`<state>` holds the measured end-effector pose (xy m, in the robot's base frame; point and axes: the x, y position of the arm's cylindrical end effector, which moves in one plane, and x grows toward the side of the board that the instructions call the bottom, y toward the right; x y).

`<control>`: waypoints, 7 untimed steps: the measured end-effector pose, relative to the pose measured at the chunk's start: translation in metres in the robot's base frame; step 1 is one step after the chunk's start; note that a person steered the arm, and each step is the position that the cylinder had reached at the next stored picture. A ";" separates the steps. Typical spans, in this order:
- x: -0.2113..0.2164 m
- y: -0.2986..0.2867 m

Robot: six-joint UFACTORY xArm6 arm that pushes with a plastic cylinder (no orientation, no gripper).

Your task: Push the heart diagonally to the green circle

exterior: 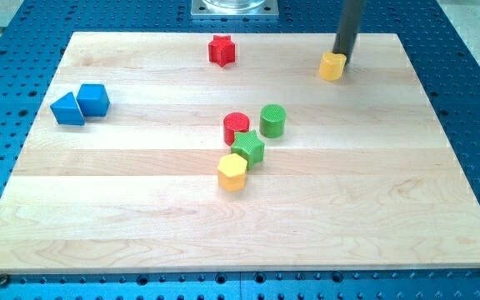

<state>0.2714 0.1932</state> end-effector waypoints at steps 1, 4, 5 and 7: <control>0.034 0.007; -0.067 -0.004; -0.037 -0.050; -0.004 -0.048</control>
<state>0.2673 0.1456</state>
